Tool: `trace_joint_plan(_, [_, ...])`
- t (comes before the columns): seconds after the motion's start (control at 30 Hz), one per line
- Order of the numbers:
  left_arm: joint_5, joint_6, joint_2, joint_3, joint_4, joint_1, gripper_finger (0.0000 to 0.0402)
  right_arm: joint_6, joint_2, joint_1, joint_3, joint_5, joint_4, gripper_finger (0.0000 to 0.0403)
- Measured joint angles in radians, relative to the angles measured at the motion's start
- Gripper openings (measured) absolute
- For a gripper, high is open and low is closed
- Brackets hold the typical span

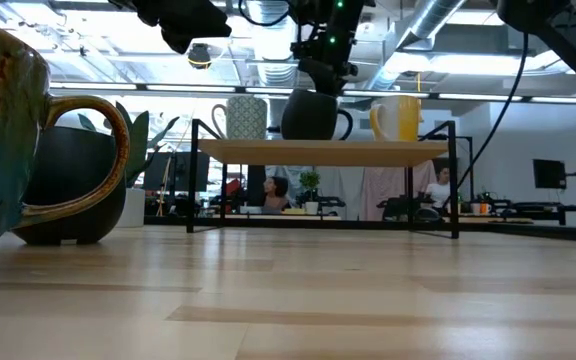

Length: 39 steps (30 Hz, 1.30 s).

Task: Place coffee mugs
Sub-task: Put the black blue mug on the shelf

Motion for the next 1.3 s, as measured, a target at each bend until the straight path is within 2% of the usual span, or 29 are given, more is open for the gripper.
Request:
trace_joint_plan(0.23, [0.0,0.0,0.0,0.0,0.0,0.0,0.011,0.012,-0.006,-0.014,0.0,0.013,0.005,0.0083])
trace_joint_plan(0.83, [0.0,0.0,0.0,0.0,-0.004,0.0,0.011,0.024,-0.007,-0.012,0.0,0.012,0.004,0.0087])
trace_joint_plan(1.03, [0.0,0.0,0.0,0.0,-0.004,0.0,0.011,0.081,-0.007,-0.034,0.0,-0.042,-0.001,0.0087])
trace_joint_plan(1.3, [0.0,0.0,0.0,0.0,-0.004,0.0,0.011,0.091,-0.008,-0.039,0.022,-0.06,-0.025,0.0087])
